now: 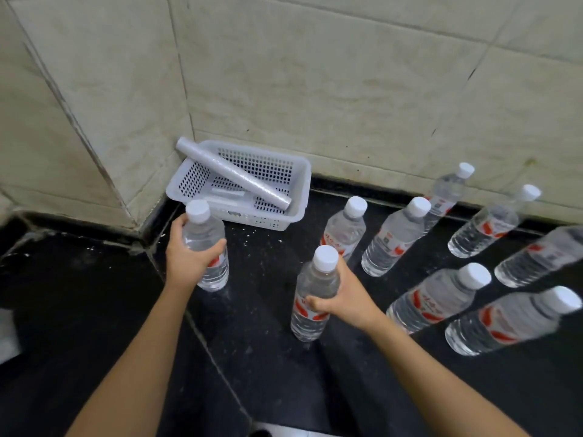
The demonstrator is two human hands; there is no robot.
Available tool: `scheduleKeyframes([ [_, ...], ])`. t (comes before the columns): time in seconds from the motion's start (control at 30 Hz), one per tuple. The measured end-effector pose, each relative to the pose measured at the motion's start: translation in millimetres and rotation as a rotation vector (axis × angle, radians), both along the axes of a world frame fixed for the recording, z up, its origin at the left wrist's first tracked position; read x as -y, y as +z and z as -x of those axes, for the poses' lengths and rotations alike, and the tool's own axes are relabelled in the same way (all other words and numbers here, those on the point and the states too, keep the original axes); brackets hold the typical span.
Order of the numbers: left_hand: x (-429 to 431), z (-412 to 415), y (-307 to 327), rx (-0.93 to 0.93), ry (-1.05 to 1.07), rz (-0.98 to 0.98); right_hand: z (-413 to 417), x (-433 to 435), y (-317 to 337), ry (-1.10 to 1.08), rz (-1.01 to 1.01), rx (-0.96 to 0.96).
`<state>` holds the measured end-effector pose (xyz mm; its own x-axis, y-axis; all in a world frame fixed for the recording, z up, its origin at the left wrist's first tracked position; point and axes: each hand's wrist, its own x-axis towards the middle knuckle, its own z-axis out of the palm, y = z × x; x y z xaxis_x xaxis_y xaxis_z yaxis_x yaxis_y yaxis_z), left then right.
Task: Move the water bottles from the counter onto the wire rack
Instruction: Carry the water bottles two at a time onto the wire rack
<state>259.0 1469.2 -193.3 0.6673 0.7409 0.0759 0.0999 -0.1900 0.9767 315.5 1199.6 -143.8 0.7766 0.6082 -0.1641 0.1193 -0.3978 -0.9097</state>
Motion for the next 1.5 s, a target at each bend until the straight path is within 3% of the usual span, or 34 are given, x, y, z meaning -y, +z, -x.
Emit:
scheduleKeyframes([
  [0.27,42.7,42.2,5.6,-0.022,0.017,-0.040,50.2,47.2,-1.5,-0.144,0.023,0.116],
  [0.5,171.0,87.5,22.6,-0.039,-0.084,0.021,81.0,148.4,6.3,-0.237,-0.053,0.133],
  [0.8,384.4,104.7,49.5,0.058,-0.359,0.047,138.7,337.1,53.3,-0.500,-0.215,0.226],
  [1.07,540.3,99.7,54.7,0.090,-0.557,0.096,227.6,500.1,51.8,-0.913,-0.177,0.339],
  [1.27,624.7,99.6,51.7,0.052,-0.768,0.063,267.5,570.8,36.6,-1.204,-0.165,0.320],
  [1.5,713.1,73.9,50.0,0.027,-0.926,0.102,263.9,627.8,25.3,-1.299,-0.190,0.254],
])
